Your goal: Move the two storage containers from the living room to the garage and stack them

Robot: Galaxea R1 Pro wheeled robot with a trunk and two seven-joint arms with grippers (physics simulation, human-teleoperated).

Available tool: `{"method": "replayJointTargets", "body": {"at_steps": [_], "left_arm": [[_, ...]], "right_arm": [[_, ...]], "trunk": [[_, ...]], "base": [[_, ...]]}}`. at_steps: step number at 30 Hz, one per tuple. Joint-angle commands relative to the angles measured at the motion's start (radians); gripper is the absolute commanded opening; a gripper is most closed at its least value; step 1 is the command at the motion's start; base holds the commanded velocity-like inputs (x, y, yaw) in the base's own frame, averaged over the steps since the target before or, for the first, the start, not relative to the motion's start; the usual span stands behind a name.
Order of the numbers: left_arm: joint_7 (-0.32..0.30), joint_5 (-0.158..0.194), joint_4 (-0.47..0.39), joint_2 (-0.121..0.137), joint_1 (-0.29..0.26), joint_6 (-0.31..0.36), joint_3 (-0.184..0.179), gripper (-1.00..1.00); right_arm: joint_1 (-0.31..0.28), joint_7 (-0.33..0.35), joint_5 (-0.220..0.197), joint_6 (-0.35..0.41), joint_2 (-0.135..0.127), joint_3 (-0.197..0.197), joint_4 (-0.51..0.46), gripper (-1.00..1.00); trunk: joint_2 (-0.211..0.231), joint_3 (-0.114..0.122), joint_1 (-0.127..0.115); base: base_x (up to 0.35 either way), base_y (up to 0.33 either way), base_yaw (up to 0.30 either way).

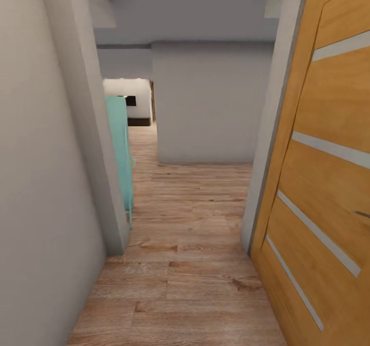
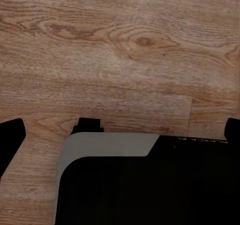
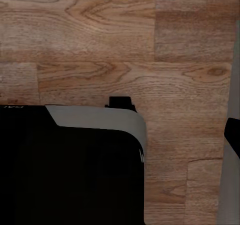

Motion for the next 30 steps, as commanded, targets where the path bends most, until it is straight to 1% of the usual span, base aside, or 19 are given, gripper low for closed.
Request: {"method": "replayJointTargets", "body": {"at_steps": [1, 21, 30], "left_arm": [[-0.006, 0.01, 0.001, 0.0, -0.001, -0.002, -0.001, 1.0], [-0.006, 0.01, 0.001, 0.0, -0.001, -0.002, -0.001, 1.0], [-0.006, 0.01, 0.001, 0.0, -0.001, -0.002, -0.001, 1.0]], "right_arm": [[-0.001, 0.0, -0.007, -0.005, 0.001, 0.008, 0.003, 1.0], [-0.001, 0.001, -0.001, -0.005, 0.001, 0.008, 0.003, 1.0], [-0.001, -0.007, -0.007, -0.005, 0.0, 0.01, 0.002, 1.0]], "trunk": [[-0.001, -0.001, 0.001], [-0.001, -0.001, 0.001], [-0.001, -0.001, 0.001]], "base": [[0.322, 0.0, 0.0], [0.322, 0.0, 0.0], [0.322, 0.0, 0.0]]}}
